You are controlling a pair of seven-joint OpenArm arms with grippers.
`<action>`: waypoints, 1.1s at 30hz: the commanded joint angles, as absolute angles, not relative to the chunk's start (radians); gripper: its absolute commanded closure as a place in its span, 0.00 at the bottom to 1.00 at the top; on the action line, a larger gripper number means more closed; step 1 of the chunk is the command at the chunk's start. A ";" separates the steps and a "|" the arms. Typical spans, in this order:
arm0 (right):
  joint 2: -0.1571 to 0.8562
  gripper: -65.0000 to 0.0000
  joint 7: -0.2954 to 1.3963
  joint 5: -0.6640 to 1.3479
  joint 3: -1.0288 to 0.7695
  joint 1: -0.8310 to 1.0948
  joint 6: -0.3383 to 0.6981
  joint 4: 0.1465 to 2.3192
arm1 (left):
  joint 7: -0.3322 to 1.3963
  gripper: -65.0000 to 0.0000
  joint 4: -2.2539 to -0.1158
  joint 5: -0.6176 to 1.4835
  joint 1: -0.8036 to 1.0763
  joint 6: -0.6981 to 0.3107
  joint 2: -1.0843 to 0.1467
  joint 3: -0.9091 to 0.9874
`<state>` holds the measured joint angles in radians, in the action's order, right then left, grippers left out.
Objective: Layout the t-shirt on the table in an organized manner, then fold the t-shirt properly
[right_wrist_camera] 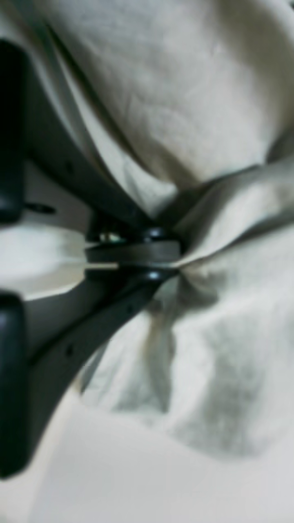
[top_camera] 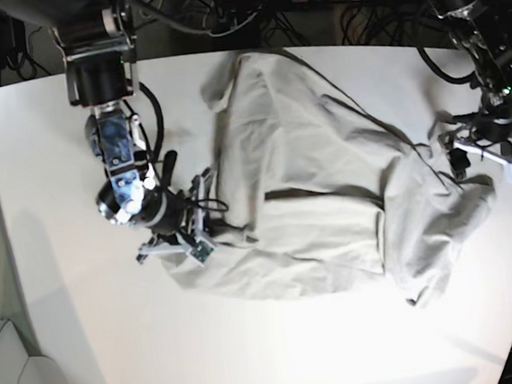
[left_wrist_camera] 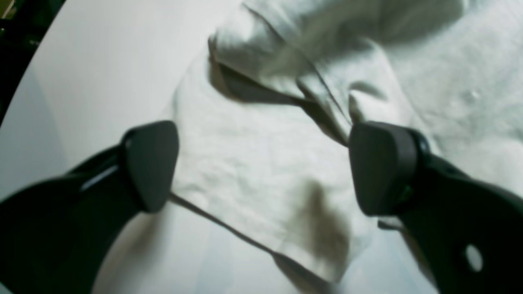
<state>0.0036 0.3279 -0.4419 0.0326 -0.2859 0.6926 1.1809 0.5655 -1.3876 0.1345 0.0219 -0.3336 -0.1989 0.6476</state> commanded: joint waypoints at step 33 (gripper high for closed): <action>0.035 0.36 0.392 -0.424 0.027 -0.615 0.619 1.029 | 0.538 0.00 -1.504 0.143 0.071 -0.334 -0.223 0.725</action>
